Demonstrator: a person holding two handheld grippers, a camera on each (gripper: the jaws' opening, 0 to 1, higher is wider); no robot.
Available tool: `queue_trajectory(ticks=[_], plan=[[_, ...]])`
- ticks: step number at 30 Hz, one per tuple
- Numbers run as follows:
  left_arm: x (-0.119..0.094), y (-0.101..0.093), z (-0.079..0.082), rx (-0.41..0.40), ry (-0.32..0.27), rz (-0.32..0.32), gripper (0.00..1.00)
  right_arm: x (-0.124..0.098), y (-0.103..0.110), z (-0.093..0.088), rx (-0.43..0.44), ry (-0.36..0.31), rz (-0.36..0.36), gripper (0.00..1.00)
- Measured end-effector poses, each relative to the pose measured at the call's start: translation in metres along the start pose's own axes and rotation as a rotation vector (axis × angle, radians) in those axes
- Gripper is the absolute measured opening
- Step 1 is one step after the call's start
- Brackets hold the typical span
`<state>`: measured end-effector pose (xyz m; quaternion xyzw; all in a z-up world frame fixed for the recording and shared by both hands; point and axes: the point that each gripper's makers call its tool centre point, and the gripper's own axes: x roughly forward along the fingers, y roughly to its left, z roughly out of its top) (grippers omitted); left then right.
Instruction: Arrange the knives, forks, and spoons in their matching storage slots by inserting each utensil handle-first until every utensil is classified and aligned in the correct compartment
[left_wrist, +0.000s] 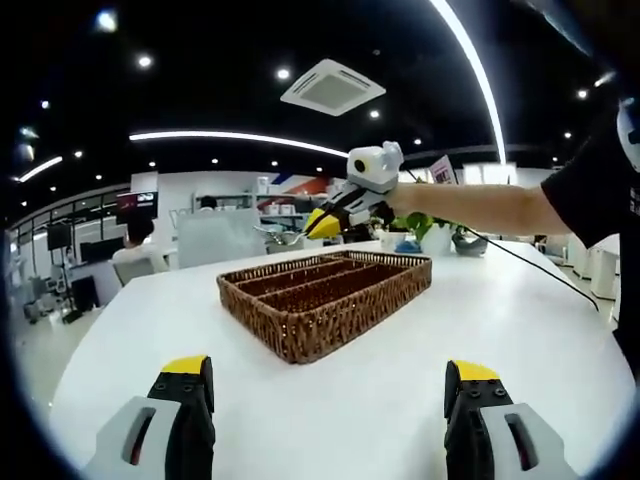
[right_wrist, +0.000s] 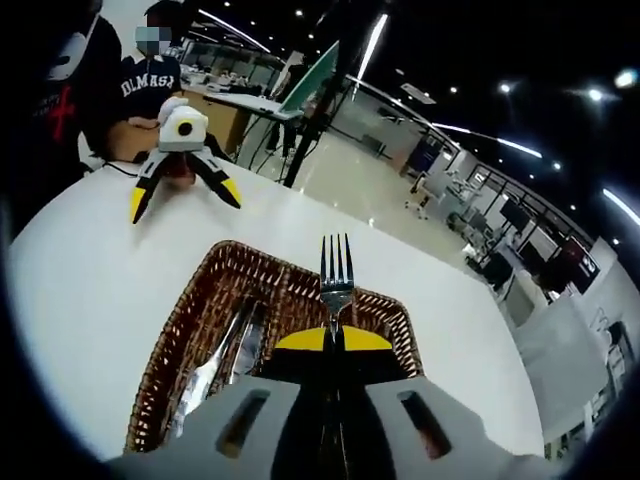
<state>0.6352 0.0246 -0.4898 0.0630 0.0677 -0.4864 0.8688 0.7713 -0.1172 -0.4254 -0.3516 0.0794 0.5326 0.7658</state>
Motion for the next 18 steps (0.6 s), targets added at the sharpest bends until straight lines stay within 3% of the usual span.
queue_trajectory(ticks=[18], plan=[[-0.001,-0.003,-0.002,-0.005,0.008,-0.001,1.00,0.009,0.015,-0.034,0.077,0.037,0.051,0.00]])
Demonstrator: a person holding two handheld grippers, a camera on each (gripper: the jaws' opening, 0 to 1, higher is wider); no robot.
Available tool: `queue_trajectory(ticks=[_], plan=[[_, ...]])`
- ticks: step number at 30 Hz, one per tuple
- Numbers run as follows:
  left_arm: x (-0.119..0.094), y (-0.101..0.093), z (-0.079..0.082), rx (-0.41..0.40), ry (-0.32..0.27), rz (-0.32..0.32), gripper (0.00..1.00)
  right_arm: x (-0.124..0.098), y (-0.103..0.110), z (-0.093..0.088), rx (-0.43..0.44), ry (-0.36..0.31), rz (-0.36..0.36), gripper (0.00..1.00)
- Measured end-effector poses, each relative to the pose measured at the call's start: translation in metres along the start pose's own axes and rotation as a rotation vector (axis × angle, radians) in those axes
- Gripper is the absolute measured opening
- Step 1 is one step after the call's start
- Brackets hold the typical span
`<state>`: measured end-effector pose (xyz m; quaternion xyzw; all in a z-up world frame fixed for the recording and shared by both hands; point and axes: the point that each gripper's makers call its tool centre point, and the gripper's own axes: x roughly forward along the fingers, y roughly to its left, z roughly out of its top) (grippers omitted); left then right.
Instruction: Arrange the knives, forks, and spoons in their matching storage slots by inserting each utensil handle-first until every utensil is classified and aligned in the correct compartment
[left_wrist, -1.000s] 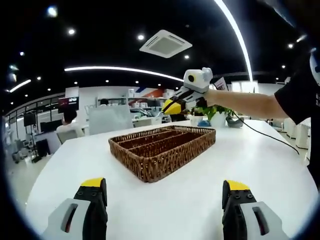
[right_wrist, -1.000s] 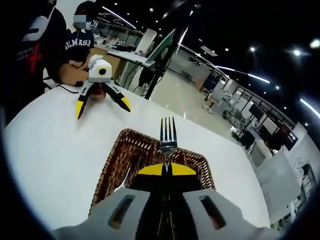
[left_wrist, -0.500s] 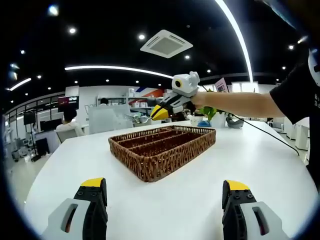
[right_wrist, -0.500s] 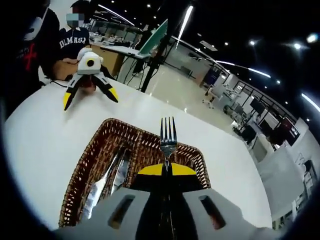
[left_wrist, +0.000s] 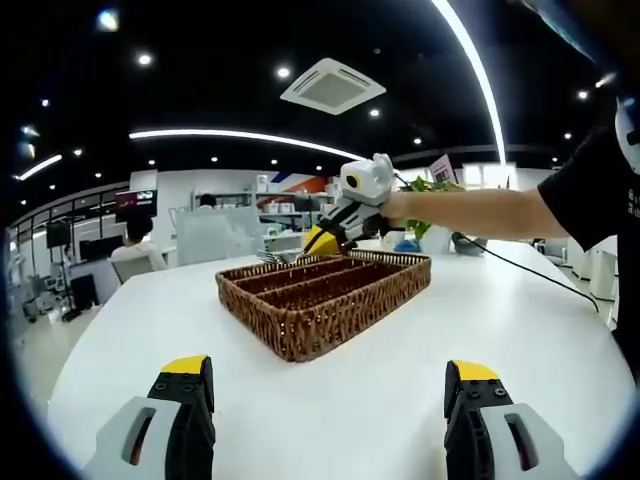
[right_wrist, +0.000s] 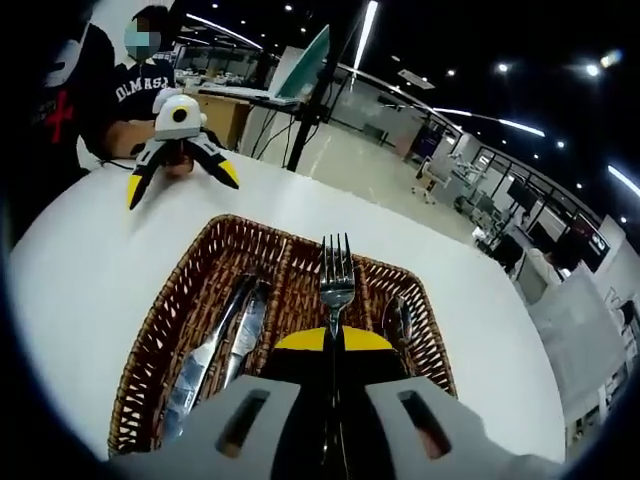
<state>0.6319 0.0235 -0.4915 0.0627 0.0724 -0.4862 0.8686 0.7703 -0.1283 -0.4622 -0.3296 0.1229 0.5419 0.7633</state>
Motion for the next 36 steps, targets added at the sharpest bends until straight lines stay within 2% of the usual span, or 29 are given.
queue_trajectory(ticks=[5,6,8,11,13,26,30,36], plan=[[0.001,0.000,-0.002,0.003,0.006,-0.001,1.00,0.007,0.002,-0.007,0.043,0.000,0.023,0.00],[0.001,0.000,-0.002,0.003,0.009,-0.002,1.00,0.010,0.005,-0.010,0.076,-0.002,0.042,0.00],[0.001,0.001,-0.002,0.004,0.008,-0.001,1.00,0.014,0.004,-0.015,0.085,0.006,0.043,0.00],[0.000,0.001,0.000,0.000,0.002,-0.002,1.00,0.020,0.002,-0.024,0.146,0.015,0.050,0.00],[0.000,0.001,0.000,0.002,0.004,-0.001,1.00,0.024,0.007,-0.029,0.180,0.019,0.086,0.00],[0.000,0.001,0.002,0.022,0.000,0.002,1.00,0.033,0.014,-0.048,0.232,0.065,0.139,0.00],[0.000,0.000,0.001,0.024,0.005,-0.001,1.00,0.033,0.016,-0.047,0.281,0.042,0.153,0.01],[0.002,-0.003,-0.002,0.031,0.017,-0.008,1.00,0.032,0.017,-0.047,0.276,0.048,0.153,0.01]])
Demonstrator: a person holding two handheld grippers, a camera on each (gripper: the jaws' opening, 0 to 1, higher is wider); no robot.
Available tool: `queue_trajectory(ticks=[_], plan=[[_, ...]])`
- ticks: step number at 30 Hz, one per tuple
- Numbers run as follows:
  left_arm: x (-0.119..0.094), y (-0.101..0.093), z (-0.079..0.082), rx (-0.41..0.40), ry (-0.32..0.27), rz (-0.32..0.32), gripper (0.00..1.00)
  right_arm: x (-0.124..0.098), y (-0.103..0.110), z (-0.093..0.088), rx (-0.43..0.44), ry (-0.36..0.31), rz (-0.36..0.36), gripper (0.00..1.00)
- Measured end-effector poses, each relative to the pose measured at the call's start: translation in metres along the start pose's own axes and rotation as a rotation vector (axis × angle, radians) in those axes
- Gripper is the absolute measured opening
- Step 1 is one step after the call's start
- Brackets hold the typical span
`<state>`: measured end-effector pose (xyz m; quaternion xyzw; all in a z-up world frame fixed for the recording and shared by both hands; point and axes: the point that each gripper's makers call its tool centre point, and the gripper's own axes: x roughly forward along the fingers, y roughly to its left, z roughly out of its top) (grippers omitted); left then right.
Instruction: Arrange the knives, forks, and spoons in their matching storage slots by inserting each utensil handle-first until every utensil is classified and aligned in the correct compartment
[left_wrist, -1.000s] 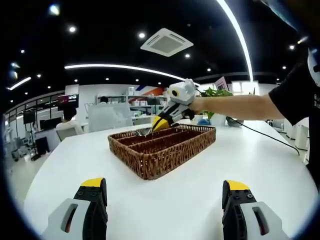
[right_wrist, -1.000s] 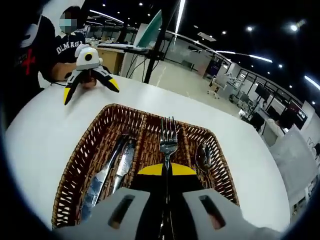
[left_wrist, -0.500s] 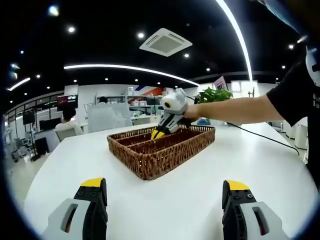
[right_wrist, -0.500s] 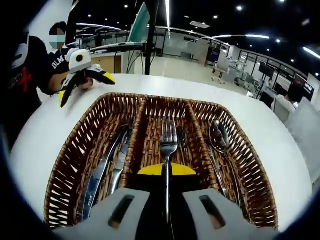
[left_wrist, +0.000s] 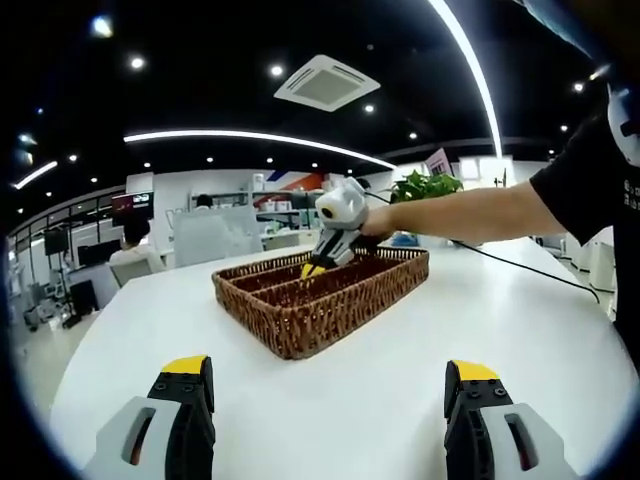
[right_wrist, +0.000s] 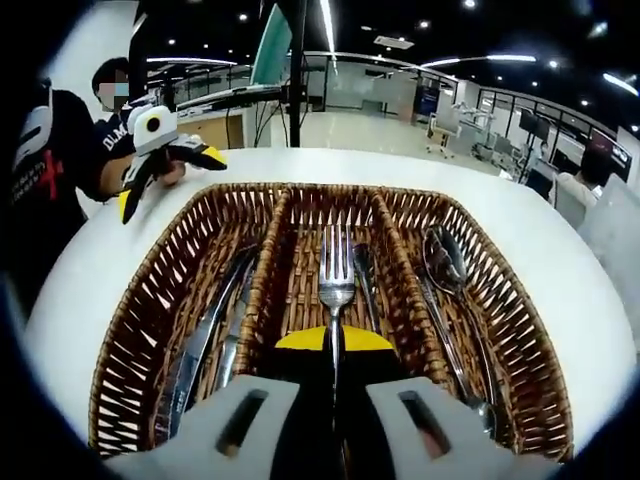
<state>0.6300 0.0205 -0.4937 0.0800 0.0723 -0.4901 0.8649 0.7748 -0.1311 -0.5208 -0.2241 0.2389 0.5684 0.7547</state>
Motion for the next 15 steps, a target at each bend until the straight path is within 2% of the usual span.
queue_trajectory(ticks=[6,13,15], plan=[[-0.0020,0.0012,0.0040,0.002,-0.009,0.008,1.00,0.0004,0.0024,0.0022,-0.017,-0.003,0.002,0.02],[-0.0018,0.0022,0.0036,0.012,-0.007,0.015,1.00,0.0017,0.0002,0.0047,-0.001,0.004,-0.034,0.03],[-0.0014,0.0024,0.0023,0.017,-0.003,0.015,1.00,0.0014,-0.0028,0.0051,-0.012,0.012,-0.057,0.07]])
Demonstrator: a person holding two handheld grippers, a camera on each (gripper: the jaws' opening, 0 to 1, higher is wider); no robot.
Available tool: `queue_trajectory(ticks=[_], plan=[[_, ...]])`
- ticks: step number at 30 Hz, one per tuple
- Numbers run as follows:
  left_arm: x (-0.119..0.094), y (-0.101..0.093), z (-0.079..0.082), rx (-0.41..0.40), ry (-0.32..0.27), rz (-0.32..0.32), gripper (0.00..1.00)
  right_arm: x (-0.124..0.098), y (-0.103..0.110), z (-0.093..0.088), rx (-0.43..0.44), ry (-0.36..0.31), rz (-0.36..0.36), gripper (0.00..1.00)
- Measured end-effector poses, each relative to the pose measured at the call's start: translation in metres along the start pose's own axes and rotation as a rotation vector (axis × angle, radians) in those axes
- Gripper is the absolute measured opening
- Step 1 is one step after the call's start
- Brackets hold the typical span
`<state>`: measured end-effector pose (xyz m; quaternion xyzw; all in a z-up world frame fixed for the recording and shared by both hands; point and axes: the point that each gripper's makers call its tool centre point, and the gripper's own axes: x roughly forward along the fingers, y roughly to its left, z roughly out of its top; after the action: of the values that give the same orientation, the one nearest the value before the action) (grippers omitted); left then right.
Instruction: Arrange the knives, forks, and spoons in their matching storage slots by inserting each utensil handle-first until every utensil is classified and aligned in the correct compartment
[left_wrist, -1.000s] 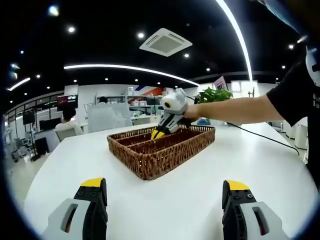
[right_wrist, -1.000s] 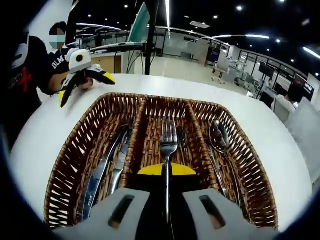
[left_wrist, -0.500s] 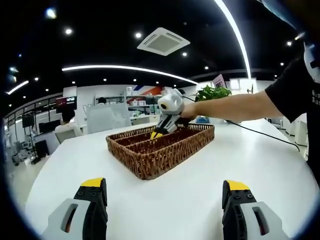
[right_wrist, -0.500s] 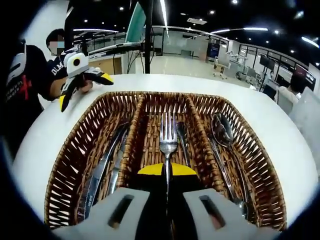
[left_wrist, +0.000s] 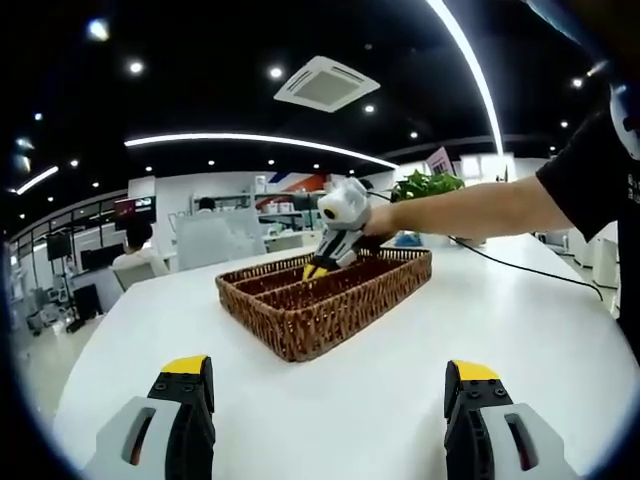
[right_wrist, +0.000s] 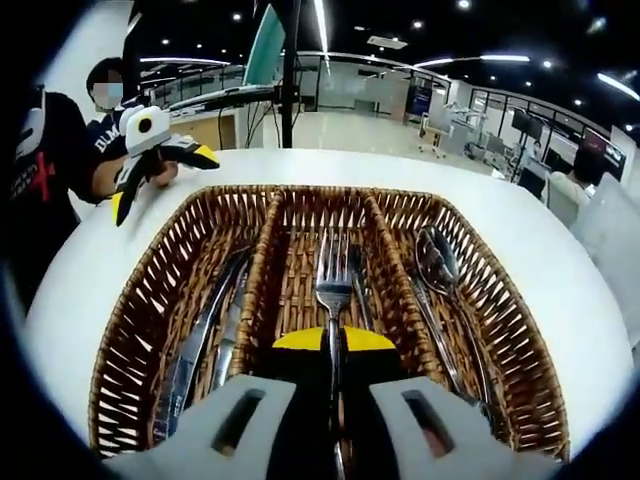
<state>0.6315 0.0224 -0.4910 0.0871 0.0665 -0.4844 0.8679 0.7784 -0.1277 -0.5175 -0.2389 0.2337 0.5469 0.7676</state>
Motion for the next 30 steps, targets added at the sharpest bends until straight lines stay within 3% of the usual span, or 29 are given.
queue_trajectory(ticks=[9,11,13,15,19,23,30], plan=[[-0.001,0.005,0.002,-0.027,-0.017,0.001,1.00,-0.024,-0.010,0.030,0.054,-0.114,-0.052,0.37],[-0.001,0.005,0.001,-0.042,-0.019,-0.003,1.00,-0.031,-0.016,0.033,0.107,-0.143,-0.103,0.57],[0.001,0.004,0.000,-0.045,-0.019,-0.004,1.00,-0.037,-0.019,0.035,0.155,-0.183,-0.140,0.87],[0.001,0.004,-0.002,-0.043,-0.016,-0.003,1.00,-0.045,-0.024,0.029,0.144,-0.176,-0.212,0.99],[0.002,0.003,-0.003,-0.041,-0.015,-0.003,1.00,-0.055,-0.017,0.016,0.148,-0.132,-0.284,1.00],[0.002,0.003,0.000,-0.013,-0.023,0.018,1.00,-0.073,-0.017,0.005,0.196,-0.132,-0.358,1.00],[-0.001,0.002,0.005,-0.015,-0.054,0.025,1.00,-0.100,0.000,-0.005,0.251,-0.216,-0.505,1.00]])
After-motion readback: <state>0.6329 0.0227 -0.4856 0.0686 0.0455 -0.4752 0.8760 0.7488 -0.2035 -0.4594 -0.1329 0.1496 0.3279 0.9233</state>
